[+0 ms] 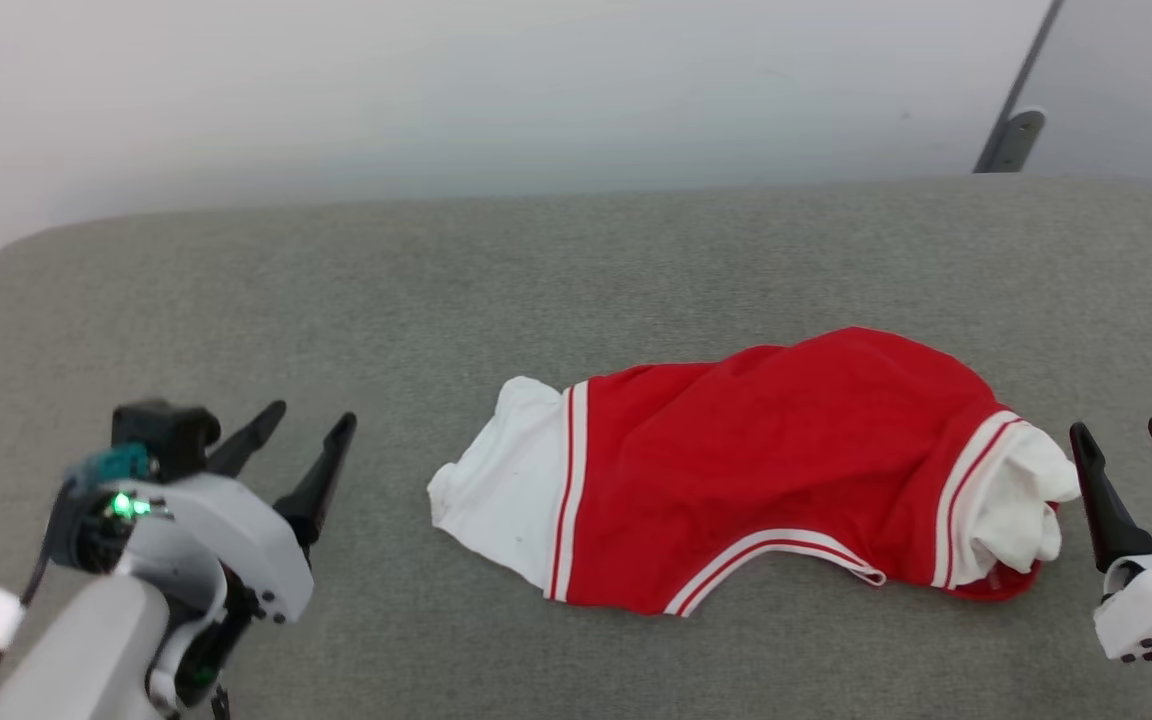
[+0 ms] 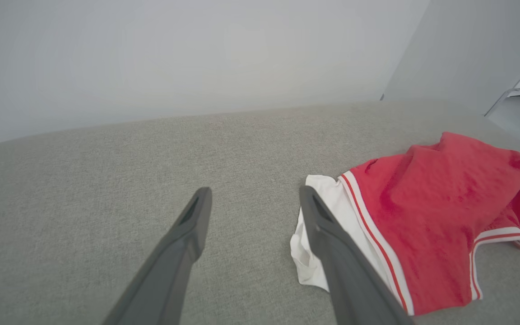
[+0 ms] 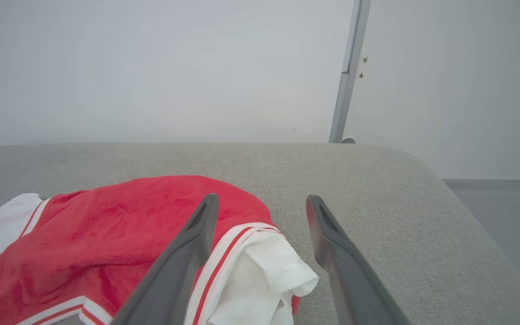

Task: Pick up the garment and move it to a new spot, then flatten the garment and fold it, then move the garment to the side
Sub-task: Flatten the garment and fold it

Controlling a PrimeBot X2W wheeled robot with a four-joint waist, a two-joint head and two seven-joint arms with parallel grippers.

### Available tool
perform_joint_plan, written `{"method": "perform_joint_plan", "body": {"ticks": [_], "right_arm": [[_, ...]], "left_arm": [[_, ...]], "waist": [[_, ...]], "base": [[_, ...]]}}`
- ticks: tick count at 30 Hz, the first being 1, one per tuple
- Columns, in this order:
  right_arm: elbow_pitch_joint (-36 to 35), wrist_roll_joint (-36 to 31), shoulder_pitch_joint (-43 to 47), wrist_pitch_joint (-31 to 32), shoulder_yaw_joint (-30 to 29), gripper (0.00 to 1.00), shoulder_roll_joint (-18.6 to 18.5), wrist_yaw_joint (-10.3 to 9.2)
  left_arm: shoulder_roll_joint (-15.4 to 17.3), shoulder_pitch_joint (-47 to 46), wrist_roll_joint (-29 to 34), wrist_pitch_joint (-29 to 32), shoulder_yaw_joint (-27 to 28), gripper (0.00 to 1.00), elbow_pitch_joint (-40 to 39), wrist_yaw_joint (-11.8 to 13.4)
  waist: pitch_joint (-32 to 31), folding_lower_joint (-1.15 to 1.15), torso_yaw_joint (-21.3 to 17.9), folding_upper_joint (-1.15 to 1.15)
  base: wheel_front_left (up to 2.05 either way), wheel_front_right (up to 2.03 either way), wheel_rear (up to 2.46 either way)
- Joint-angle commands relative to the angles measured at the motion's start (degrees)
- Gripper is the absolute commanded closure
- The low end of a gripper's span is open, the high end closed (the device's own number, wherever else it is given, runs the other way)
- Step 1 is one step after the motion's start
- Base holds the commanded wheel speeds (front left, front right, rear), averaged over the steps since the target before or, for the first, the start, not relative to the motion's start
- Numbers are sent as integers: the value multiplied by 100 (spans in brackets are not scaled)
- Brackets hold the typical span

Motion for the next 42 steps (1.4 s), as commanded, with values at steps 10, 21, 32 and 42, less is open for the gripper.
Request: {"method": "perform_joint_plan", "body": {"ticks": [10, 21, 32, 42], "right_arm": [[-172, -582, -99, -768, -99, 0, 426, -8], [12, -712, -366, -950, -15, 0, 533, -8], [191, -712, -578, -1060, 63, 0, 546, -9], [251, -758, -711, -1100, -5, 0, 536, -9]], "left_arm": [[-15, -792, -535, 1199, -286, 0, 608, -299], [-89, -1381, -957, 3027, -702, 0, 1301, -214], [-222, -1670, -859, 3808, -1051, 0, 1917, 9], [-415, -1835, -928, 3799, -1097, 100, 2555, -49]], "waist": [[146, 0, -433, 0], [473, 0, -665, 0], [643, 0, -716, 0], [721, 0, -657, 0]], "base": [[0, 0, 0], [0, 0, 0], [0, 0, 0], [0, 0, 0]]}}
